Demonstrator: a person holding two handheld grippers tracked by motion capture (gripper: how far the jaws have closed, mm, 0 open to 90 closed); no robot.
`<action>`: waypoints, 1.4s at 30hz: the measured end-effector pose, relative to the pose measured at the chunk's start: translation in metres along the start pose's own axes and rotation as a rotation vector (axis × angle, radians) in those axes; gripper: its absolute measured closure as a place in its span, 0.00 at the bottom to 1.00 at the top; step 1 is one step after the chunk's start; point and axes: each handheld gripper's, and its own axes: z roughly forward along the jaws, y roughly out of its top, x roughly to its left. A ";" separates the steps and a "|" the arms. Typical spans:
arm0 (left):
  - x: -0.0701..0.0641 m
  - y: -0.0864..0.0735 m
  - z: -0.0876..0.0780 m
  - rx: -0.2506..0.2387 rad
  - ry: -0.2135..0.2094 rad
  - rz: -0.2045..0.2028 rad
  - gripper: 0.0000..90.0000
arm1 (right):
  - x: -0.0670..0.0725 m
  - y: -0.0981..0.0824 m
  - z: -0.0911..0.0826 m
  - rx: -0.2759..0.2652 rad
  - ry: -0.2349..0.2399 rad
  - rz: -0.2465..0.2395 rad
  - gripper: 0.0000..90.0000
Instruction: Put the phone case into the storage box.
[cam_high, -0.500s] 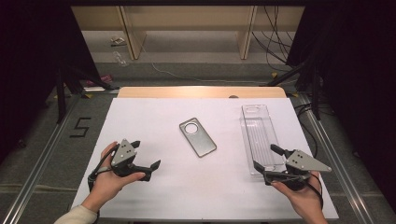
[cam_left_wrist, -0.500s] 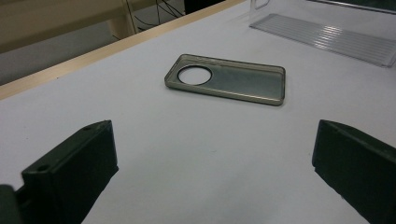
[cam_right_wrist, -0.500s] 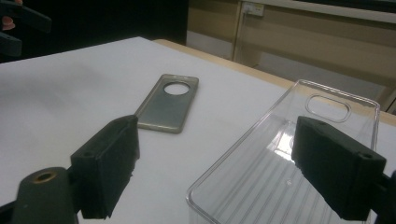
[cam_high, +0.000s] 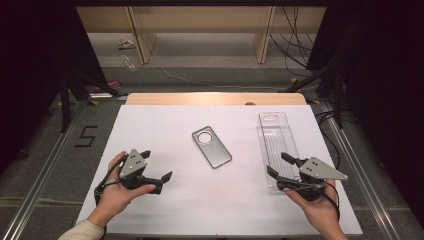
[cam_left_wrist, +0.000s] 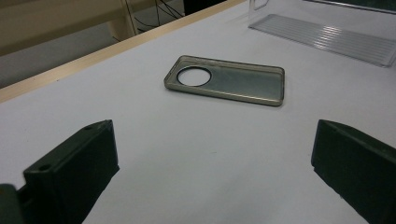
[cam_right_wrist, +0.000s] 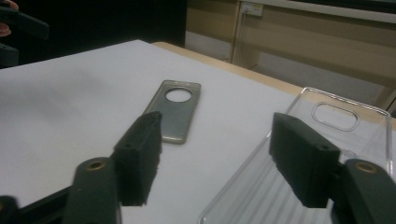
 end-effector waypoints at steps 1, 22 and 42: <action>0.000 0.000 0.000 0.000 0.001 0.000 0.00 | 0.002 0.002 0.003 0.005 0.000 -0.005 0.45; 0.000 0.000 0.002 -0.002 -0.004 -0.006 0.02 | 0.029 0.025 0.119 0.293 -0.084 0.024 1.00; 0.001 0.000 0.002 -0.004 -0.006 -0.006 0.02 | 0.030 0.004 0.178 0.459 -0.128 0.062 1.00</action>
